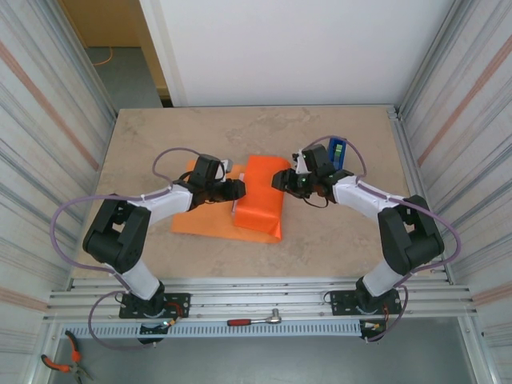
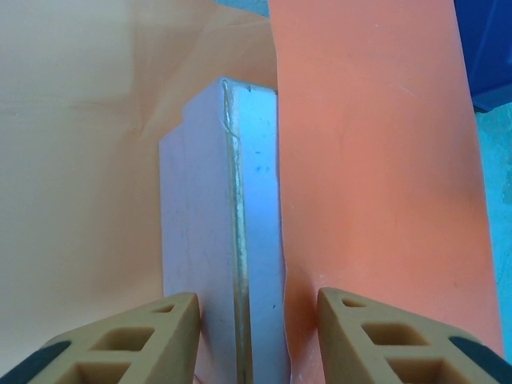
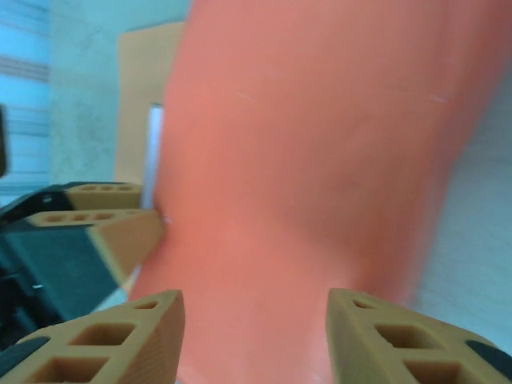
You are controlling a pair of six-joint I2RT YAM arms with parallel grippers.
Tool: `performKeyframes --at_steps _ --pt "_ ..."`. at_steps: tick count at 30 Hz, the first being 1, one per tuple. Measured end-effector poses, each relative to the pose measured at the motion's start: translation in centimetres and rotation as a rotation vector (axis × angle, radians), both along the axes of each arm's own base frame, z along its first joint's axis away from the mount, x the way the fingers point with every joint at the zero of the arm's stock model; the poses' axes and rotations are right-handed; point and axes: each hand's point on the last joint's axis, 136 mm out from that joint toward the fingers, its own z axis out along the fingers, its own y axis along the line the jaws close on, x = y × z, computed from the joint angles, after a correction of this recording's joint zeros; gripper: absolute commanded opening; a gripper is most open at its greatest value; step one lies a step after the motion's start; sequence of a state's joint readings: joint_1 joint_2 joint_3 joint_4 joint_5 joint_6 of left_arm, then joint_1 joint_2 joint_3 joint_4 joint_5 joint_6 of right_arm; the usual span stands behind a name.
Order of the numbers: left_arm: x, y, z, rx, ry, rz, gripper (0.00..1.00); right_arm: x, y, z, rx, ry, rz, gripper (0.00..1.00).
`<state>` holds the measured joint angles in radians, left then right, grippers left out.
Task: Wrap the gift box in paper
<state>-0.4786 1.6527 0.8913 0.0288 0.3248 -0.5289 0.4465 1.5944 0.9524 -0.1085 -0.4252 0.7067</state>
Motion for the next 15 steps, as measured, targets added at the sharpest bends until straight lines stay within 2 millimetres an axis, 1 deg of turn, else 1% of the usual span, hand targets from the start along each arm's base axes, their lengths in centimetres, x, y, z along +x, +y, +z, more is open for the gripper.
performKeyframes --at_steps 3,5,11,15 --pt "-0.2 0.0 0.0 -0.004 0.002 0.009 0.43 -0.1 -1.0 -1.0 -0.026 0.034 -0.03 0.52" --pt "-0.3 0.0 0.0 -0.006 0.002 0.018 0.43 0.1 -1.2 -1.3 -0.031 0.04 -0.037 0.49" --pt "-1.2 -0.3 0.0 -0.001 0.003 0.036 0.43 1.4 -0.4 -2.9 -0.041 0.081 -0.022 0.39" --pt "-1.5 -0.5 0.0 0.004 0.002 0.054 0.42 2.5 -0.5 -2.7 -0.037 0.082 -0.021 0.39"
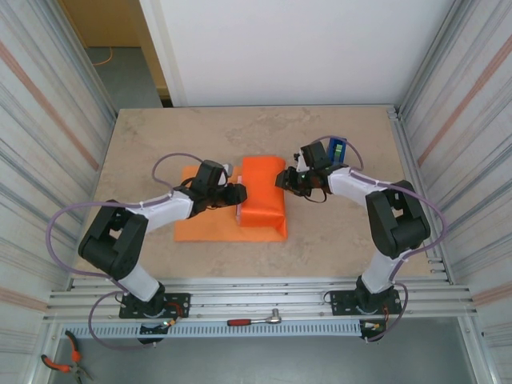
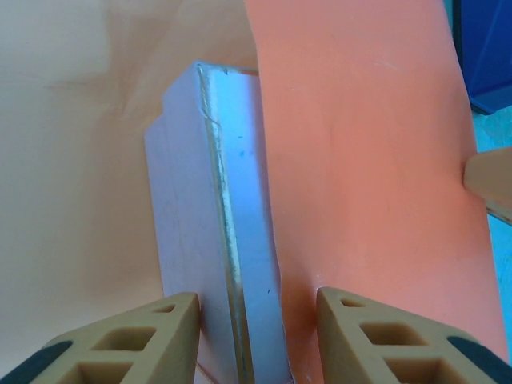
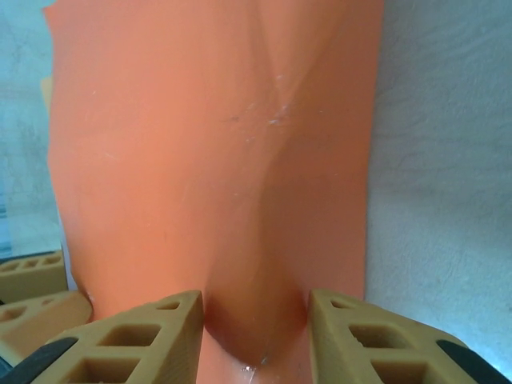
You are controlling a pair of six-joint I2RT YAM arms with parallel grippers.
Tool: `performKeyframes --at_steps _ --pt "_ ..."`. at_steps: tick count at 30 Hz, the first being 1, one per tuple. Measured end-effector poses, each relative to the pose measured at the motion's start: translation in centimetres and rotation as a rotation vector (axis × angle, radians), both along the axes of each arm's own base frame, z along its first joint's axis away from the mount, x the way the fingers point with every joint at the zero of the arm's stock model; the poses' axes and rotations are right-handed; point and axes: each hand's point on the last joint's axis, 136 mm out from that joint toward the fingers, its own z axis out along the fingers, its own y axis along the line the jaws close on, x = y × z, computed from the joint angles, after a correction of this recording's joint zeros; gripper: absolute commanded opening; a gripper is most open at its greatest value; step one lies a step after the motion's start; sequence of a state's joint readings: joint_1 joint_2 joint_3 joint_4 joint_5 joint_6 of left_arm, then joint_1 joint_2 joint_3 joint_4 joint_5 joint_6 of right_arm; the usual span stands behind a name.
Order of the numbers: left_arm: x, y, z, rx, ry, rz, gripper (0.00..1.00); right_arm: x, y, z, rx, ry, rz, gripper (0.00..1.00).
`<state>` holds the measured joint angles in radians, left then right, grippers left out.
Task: Wrap the gift box in paper
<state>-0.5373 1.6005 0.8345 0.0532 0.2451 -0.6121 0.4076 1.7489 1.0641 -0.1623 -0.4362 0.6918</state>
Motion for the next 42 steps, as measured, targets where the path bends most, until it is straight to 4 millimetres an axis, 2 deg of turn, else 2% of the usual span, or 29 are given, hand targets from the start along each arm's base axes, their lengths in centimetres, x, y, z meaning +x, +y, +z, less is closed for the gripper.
performKeyframes --at_steps 4,7,12,16,20,24,28,32,36,42 --pt "0.0 0.0 -0.1 -0.004 -0.001 0.02 0.41 0.6 -0.4 0.4 0.001 -0.011 0.004 0.48" --pt "0.0 0.0 -0.1 -0.004 -0.005 0.026 0.41 0.7 -0.9 0.6 -0.005 -0.013 -0.005 0.5" --pt "0.1 0.1 -0.1 -0.002 -0.007 0.034 0.39 0.1 -1.0 3.2 0.009 -0.058 -0.001 0.44" --pt "0.1 0.2 -0.1 -0.001 -0.007 0.034 0.38 -1.4 1.3 4.9 0.029 -0.098 0.062 0.35" --pt "0.1 0.2 -0.1 0.0 -0.008 0.035 0.38 -3.3 3.9 4.4 0.032 -0.087 0.133 0.27" --pt "0.2 0.1 0.0 0.002 -0.01 0.031 0.4 -4.4 5.7 2.9 0.024 -0.061 0.18 0.23" --pt "0.3 0.4 0.1 0.016 -0.002 0.026 0.47 -5.1 5.7 0.9 0.004 -0.028 0.187 0.2" --pt "0.9 1.4 0.4 0.027 0.011 0.036 0.58 -4.9 5.8 0.9 0.019 -0.038 0.181 0.19" --pt "2.3 2.1 1.8 0.021 -0.002 0.052 0.67 -4.8 5.8 0.8 0.027 -0.035 0.171 0.19" --pt "3.5 1.2 3.8 -0.011 -0.036 0.041 0.74 -4.7 5.9 0.9 0.032 -0.04 0.169 0.17"
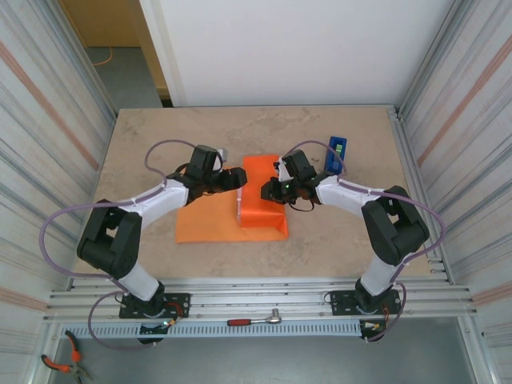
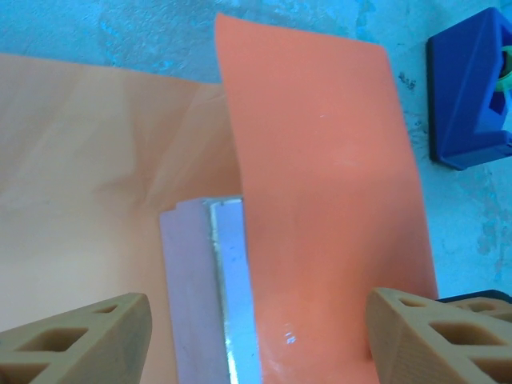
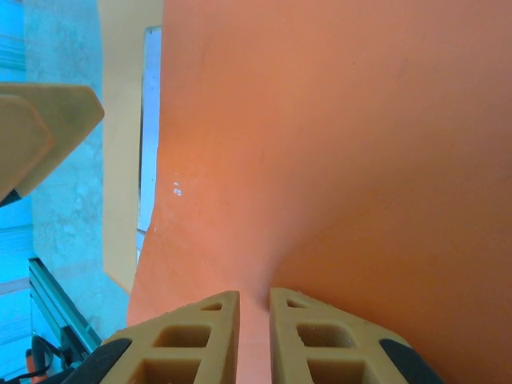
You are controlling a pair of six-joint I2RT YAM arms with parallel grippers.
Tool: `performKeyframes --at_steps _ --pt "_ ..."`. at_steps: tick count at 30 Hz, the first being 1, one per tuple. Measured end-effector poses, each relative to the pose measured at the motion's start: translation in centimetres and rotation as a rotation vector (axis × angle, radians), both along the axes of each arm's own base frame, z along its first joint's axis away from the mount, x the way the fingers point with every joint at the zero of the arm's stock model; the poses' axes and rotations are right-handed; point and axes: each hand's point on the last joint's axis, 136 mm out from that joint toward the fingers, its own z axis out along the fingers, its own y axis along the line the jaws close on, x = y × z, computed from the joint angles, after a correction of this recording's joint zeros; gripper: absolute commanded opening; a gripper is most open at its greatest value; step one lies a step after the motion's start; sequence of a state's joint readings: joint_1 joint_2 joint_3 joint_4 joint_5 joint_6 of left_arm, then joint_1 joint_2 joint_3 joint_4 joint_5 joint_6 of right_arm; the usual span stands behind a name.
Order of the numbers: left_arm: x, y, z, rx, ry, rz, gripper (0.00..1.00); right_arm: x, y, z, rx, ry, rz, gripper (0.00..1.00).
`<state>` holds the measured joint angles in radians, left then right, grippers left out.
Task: Wrap the gift box in paper
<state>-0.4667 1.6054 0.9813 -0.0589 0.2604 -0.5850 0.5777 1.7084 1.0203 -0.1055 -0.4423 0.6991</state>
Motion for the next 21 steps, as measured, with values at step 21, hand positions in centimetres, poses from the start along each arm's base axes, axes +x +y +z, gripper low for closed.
performKeyframes --at_steps 21 --pt "-2.5 -1.5 -4.2 0.058 0.1 0.014 0.56 1.2 -1.1 0.6 0.025 0.018 -0.037 0.17"
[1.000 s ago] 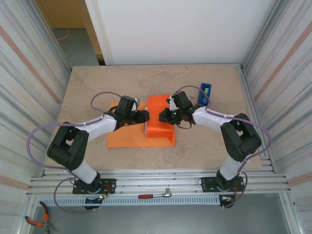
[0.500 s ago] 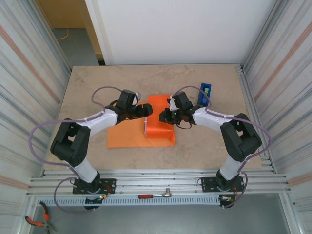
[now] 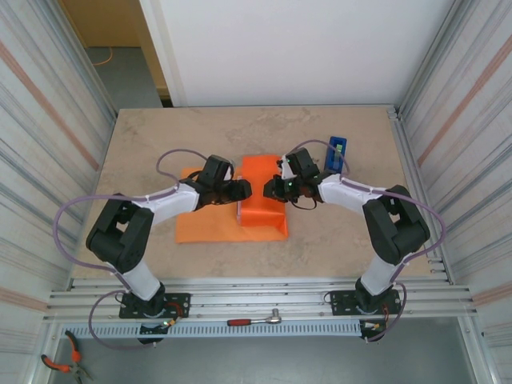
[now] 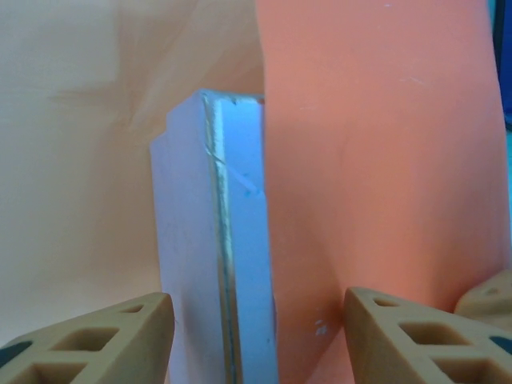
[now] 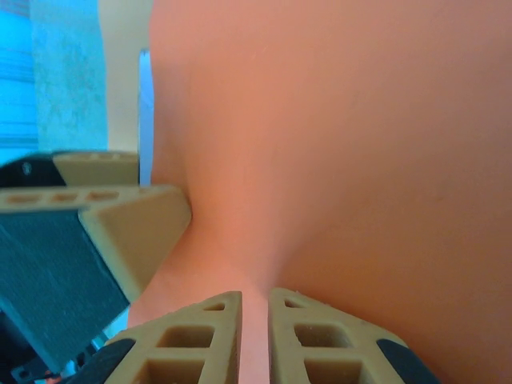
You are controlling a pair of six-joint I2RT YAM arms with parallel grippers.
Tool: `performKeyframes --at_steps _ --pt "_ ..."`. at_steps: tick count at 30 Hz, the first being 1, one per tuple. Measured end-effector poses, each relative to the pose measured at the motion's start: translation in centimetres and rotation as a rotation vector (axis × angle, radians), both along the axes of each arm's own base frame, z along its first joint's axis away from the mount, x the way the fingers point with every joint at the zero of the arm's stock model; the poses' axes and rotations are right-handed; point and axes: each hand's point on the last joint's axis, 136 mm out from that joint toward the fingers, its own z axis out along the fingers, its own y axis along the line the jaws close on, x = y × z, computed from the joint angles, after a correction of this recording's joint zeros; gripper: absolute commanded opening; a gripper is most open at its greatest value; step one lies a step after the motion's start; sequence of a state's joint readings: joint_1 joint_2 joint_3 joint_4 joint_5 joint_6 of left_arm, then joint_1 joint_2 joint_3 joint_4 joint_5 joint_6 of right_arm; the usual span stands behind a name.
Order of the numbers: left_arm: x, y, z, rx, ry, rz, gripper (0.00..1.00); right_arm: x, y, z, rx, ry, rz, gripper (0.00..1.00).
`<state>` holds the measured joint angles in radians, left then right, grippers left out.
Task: Wrap the gift box in paper
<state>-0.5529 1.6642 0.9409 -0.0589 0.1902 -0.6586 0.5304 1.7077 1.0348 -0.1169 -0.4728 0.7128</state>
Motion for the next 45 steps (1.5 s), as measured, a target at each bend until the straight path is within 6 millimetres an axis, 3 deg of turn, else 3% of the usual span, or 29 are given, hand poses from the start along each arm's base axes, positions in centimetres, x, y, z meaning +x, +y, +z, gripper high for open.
performKeyframes --at_steps 6,11,14,21,29,34,45 --pt "-0.3 0.0 0.0 0.003 -0.011 0.009 0.56 3.3 -1.2 3.0 0.042 -0.044 -0.058 0.16" --pt "-0.4 0.0 0.0 0.002 -0.017 0.016 0.49 4.4 -0.9 4.4 0.06 -0.061 -0.056 0.16" --pt "-0.3 0.0 0.0 0.002 -0.018 0.019 0.44 4.6 -0.4 3.8 0.056 -0.042 -0.048 0.16" --pt "-0.3 0.0 0.1 0.003 -0.019 0.021 0.43 3.6 0.5 1.0 0.025 0.031 -0.016 0.16" --pt "-0.3 0.1 0.1 0.003 -0.019 0.022 0.43 2.8 2.1 0.7 0.017 0.032 0.032 0.14" --pt "-0.3 0.1 0.0 0.004 -0.019 0.022 0.42 2.9 1.6 -1.2 -0.029 0.048 0.032 0.01" --pt "-0.3 0.0 0.1 0.003 -0.021 0.022 0.41 3.1 1.5 -1.1 -0.017 0.044 0.055 0.0"
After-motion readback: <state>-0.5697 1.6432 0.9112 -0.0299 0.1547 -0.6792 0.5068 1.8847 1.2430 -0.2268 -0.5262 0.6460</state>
